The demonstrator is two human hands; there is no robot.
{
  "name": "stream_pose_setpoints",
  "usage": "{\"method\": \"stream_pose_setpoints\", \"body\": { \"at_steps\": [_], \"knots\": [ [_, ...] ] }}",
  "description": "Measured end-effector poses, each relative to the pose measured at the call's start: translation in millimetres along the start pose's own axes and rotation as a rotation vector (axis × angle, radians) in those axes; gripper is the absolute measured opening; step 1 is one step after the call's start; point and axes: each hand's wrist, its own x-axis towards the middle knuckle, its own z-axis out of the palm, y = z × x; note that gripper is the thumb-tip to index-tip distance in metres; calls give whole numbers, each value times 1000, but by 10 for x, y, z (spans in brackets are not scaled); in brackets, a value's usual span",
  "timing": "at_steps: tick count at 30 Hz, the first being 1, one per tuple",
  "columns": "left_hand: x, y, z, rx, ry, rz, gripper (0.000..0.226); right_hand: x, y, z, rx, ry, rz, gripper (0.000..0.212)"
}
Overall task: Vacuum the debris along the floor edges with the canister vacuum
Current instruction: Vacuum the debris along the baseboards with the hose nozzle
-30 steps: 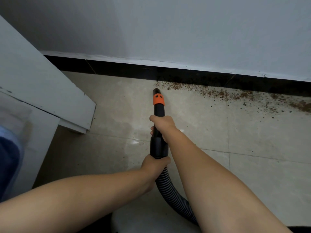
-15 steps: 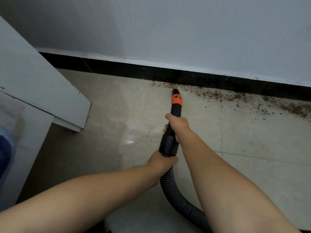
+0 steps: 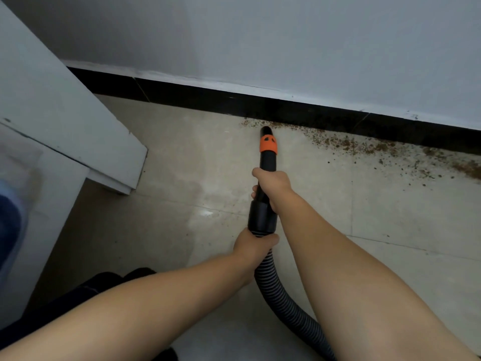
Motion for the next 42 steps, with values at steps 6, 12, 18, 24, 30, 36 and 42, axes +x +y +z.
{"method": "stream_pose_setpoints", "body": {
  "at_steps": [6,12,18,24,30,36,42],
  "knots": [
    [70,17,-264,-44,113,14,31,31,-32,393,-38,-100,-20,18],
    [124,75,-154,19,92,29,34,88,-61,218,11,-49,3,18],
    [115,72,279,121,5,12,35,146,-9,-334,68,71,16,16],
    [87,114,590,133,-45,3,35,213,-16,-693,89,146,18,18],
    [134,168,455,113,-3,24,36,247,-77,-545,110,107,11,18],
    [171,152,289,51,45,10,38,249,-92,-261,49,29,1,15],
    [217,153,132,-3,86,-4,36,258,-115,-28,26,-23,-8,14]
  ]
}}
